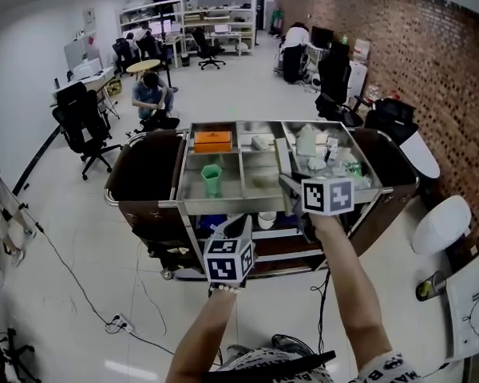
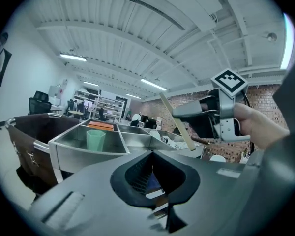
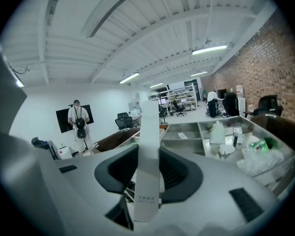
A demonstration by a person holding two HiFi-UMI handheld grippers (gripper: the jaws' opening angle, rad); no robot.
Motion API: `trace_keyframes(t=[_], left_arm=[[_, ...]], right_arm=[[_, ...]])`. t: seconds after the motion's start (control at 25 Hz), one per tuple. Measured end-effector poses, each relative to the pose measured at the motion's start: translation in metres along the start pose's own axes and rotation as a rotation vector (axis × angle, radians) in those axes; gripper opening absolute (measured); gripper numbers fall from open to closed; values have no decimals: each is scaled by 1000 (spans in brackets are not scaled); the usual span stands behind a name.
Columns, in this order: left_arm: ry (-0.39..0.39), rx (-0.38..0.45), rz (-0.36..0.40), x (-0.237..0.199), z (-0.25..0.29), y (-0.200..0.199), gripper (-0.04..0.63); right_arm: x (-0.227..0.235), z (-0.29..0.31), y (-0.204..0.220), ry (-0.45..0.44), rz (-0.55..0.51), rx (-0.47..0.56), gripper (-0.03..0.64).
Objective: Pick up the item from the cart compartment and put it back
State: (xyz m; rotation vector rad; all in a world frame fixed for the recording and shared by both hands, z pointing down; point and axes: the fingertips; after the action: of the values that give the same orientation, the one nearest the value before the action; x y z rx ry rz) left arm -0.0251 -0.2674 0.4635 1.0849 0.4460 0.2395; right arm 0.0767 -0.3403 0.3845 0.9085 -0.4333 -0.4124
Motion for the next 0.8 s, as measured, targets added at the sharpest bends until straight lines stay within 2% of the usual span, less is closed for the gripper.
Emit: trace_keyframes(t=[0.16, 0.28, 0.56, 0.8], left_arm=[[-43, 15, -19, -5, -19, 19, 5], [-82, 23, -23, -5, -31, 32, 5], [-126, 32, -59, 0, -49, 56, 5], [-145, 38, -79, 10, -54, 69, 5]], right_arm=[[-14, -39, 20, -5, -39, 93, 146], [-17, -60, 46, -20, -36, 115, 146], [-20, -83, 105, -51, -11, 103, 146], [-20, -91, 143, -31, -24, 84, 146]])
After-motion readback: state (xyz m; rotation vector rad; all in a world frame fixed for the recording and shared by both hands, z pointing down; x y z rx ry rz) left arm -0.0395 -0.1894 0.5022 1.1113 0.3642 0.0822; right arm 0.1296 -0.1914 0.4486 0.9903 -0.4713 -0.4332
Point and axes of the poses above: the fingertips, and each gripper's own axes: z forward along the fingers, x to its right, y out of its underside, and after that the axes turned 12 degrees about -x, right-handed
